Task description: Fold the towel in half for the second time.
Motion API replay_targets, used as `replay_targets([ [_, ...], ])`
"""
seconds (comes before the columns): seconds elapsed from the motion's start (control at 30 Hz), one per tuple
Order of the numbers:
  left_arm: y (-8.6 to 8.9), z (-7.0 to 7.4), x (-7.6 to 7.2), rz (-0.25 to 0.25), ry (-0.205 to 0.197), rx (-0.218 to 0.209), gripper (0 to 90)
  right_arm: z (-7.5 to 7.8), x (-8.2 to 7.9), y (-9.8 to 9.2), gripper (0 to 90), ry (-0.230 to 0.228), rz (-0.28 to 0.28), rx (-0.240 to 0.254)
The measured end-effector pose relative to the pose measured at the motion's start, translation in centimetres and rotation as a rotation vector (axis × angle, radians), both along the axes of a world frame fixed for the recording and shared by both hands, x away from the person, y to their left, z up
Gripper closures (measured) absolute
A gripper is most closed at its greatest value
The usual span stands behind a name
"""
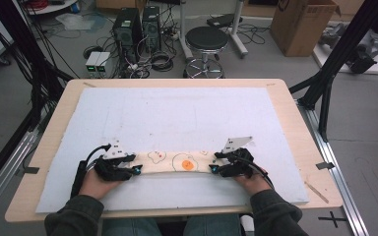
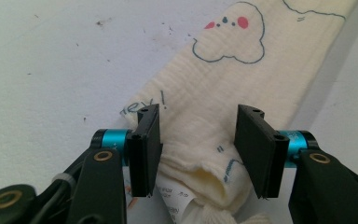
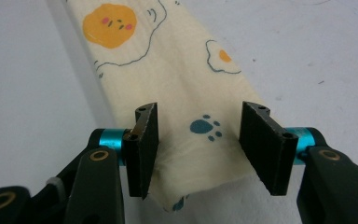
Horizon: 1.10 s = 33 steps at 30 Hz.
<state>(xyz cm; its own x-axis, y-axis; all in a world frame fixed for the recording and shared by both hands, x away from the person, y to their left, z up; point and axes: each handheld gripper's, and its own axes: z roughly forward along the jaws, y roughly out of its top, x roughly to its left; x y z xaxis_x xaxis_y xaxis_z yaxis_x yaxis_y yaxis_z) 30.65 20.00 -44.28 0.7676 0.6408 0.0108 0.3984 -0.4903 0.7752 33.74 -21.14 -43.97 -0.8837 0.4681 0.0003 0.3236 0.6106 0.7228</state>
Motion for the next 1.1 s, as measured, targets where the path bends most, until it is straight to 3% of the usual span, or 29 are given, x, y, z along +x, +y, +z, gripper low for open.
replay_targets([
  [0.33, -0.1, -0.1, -0.2, 0.008, -0.017, -0.001, 50.4, 0.0, -0.1, 0.1, 45.8, -0.005, -0.011, 0.004],
  [0.6, -0.1, 0.0, -0.2, 0.013, -0.01, 0.002, 50.4, -0.2, -0.1, 0.0, 45.8, -0.012, -0.009, 0.017],
  [0.67, -0.2, 0.2, -0.2, 0.018, 0.007, 0.0, 49.4, -0.1, -0.2, 0.0, 45.6, -0.014, -0.009, 0.014],
  [0.73, -0.2, 0.6, -0.3, 0.02, 0.008, -0.016, 46.6, -0.1, -0.2, 0.0, 41.7, -0.012, -0.013, 0.017],
  [0.83, 0.1, 1.2, -0.5, 0.033, -0.011, -0.064, 43.7, 0.1, -0.1, -0.3, 32.2, 0.009, -0.028, 0.059],
  [0.9, 0.4, 1.6, -0.5, 0.038, -0.026, -0.082, 42.3, 0.4, 0.0, -0.8, 32.0, 0.029, -0.033, 0.11],
  [1.0, 0.7, 2.0, -0.3, 0.045, -0.046, -0.093, 40.4, 1.1, 0.3, -1.3, 31.9, 0.017, -0.046, 0.163],
  [1.1, 1.0, 2.1, 0.1, 0.072, -0.054, -0.116, 41.8, 1.9, 0.9, -1.5, 33.4, 0.008, -0.076, 0.172],
])
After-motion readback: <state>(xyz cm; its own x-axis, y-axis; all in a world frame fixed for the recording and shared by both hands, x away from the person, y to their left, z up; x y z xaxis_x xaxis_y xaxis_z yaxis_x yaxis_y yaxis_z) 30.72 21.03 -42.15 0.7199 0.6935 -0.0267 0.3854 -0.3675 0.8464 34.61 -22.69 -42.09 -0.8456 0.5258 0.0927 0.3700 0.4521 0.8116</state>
